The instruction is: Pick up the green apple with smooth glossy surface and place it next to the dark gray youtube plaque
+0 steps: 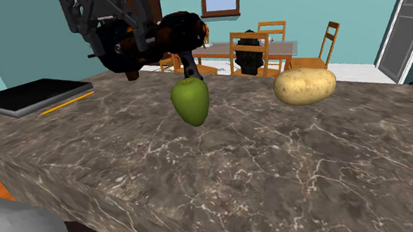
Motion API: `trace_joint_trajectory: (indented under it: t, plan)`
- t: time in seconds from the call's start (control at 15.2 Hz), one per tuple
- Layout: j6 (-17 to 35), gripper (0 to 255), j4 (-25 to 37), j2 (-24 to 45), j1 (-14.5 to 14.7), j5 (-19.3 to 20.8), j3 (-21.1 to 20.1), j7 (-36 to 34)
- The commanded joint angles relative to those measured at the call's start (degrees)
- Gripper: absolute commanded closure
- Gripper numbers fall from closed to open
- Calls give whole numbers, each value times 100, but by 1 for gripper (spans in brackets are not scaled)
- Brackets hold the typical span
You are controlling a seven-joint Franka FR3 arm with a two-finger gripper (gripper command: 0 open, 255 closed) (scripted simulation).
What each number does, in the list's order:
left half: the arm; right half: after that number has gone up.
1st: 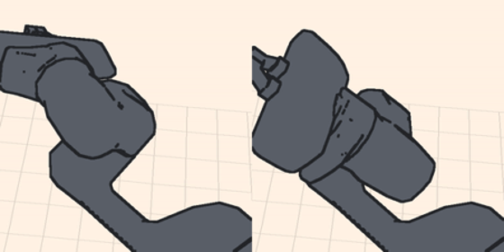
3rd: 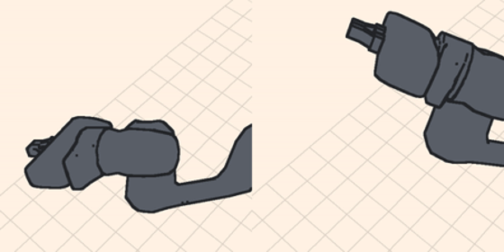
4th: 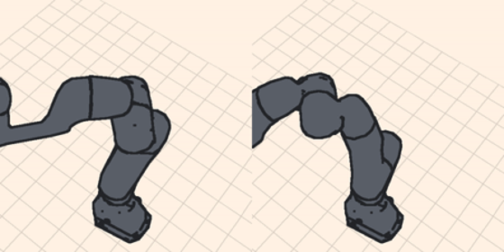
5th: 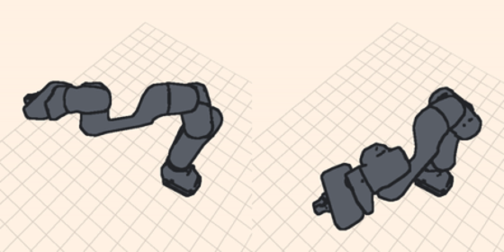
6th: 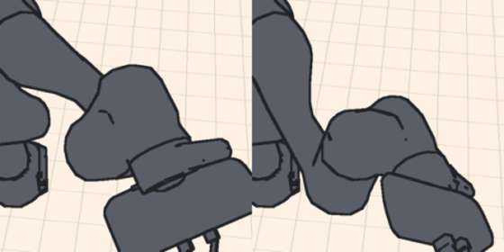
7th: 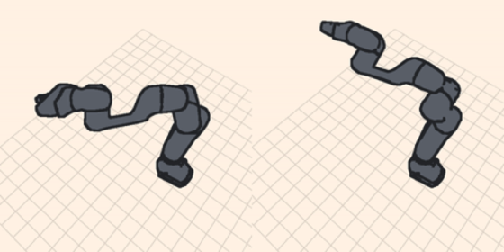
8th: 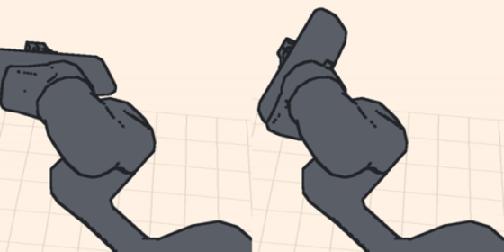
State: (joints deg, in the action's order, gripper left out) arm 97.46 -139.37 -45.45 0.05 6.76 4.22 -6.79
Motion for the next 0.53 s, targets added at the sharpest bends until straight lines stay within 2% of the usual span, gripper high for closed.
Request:
trace_joint_trajectory:
  t: [0.0,0.46]
  plan:
    - [0,0,0,0,0,0,0,0]
    - [1185,0,-385,393,-150,611,919,1200]
